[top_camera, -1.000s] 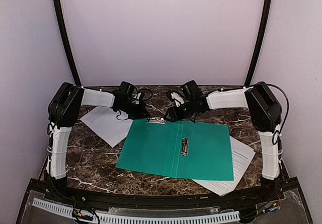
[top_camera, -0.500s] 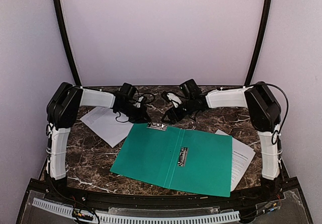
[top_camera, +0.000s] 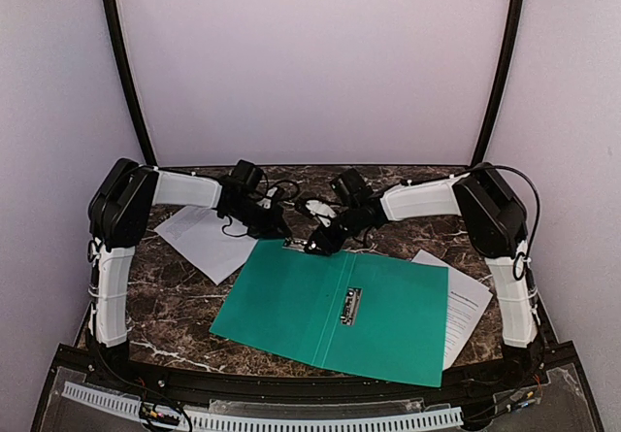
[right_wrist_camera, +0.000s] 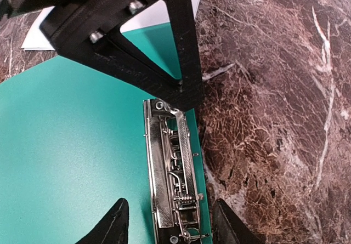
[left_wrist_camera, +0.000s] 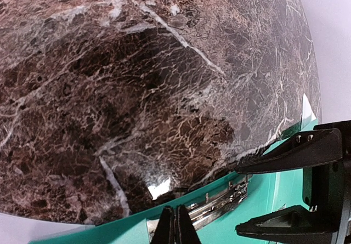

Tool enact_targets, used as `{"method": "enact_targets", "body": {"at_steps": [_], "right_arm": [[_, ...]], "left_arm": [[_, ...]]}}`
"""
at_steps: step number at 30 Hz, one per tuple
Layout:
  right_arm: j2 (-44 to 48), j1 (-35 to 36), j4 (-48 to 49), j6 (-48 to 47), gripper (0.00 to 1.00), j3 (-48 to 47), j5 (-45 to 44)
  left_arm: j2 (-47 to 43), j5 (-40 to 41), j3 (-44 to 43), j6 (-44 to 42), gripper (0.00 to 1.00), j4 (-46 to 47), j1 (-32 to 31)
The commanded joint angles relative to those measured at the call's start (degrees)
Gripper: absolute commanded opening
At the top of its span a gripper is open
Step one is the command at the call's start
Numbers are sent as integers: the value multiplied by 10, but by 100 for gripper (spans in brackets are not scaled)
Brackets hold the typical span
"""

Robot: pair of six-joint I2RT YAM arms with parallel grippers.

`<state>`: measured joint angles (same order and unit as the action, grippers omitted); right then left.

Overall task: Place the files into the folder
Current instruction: Open the spring clip on the folder.

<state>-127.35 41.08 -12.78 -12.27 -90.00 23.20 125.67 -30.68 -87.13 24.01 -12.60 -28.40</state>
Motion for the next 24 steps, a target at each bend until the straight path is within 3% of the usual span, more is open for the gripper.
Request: {"method": "enact_targets", "body": {"at_steps": [1,15,24], "right_arm": [[-22,7,2,-20,48,-8,-23],[-28,9,9,-34,30,10,-52],[-27,7,12,-35,22,25,-52]], "left_arm": [[-36,-11,14,-13,1,-19,-6],[-36,-5,24,-13,1,-8,-6],[-38,-12,33,-7,13,9,-5]]}}
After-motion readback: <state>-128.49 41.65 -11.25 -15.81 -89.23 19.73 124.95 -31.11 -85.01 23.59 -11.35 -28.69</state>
